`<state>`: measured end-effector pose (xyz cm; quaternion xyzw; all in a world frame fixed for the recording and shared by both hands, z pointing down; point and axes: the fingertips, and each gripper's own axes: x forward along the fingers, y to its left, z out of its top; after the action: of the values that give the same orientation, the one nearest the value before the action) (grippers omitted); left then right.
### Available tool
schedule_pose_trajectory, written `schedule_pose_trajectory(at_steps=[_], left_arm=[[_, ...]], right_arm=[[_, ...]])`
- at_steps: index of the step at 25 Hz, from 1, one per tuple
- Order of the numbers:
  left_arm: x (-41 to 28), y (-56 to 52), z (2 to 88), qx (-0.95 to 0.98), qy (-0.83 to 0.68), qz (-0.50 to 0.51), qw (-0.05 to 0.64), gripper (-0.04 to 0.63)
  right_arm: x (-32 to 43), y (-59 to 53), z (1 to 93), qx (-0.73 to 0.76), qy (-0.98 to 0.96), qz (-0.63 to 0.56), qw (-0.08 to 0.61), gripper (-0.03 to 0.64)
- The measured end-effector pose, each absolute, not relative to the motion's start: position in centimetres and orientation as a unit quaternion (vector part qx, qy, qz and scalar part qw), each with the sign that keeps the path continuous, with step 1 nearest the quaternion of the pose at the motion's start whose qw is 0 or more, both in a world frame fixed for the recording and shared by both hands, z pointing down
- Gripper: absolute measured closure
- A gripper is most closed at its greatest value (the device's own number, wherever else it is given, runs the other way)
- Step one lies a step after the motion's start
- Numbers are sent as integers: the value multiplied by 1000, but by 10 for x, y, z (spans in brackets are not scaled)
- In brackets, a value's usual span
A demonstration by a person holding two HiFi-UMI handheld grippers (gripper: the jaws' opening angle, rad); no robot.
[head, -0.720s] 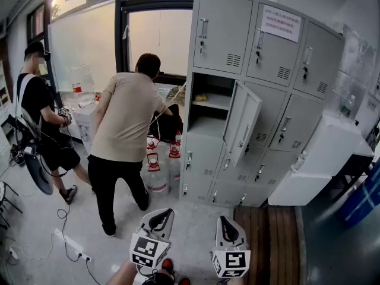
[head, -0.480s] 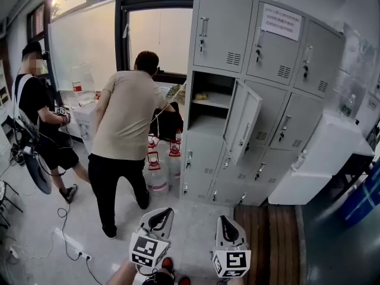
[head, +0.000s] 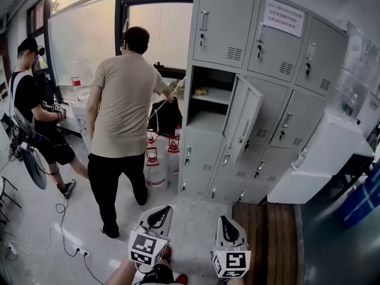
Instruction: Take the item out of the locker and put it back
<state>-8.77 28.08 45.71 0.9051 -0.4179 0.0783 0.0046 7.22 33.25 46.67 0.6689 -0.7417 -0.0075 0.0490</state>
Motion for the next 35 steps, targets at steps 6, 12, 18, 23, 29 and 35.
schedule_pose_trajectory(at_steps=[6, 12, 18, 23, 29, 35], left_arm=[[-73, 243, 462, 905, -419, 79, 5, 574], [-63, 171, 467, 902, -423, 85, 10, 574], [-48, 76, 459, 906, -415, 86, 14, 574], [-35, -2, 453, 910, -405, 87, 17, 574], [-28, -85, 450, 913, -398, 89, 14, 574], [-30, -149, 452, 914, -397, 86, 11, 574]], right_arm=[[89, 290, 471, 667, -744, -4, 44, 595], [99, 216, 475, 663, -747, 1, 45, 594], [109, 125, 468, 666, -744, 6, 49, 595], [120, 47, 459, 672, -739, 6, 49, 595], [121, -39, 459, 670, -741, 8, 52, 595], [119, -105, 456, 672, -739, 0, 49, 595]])
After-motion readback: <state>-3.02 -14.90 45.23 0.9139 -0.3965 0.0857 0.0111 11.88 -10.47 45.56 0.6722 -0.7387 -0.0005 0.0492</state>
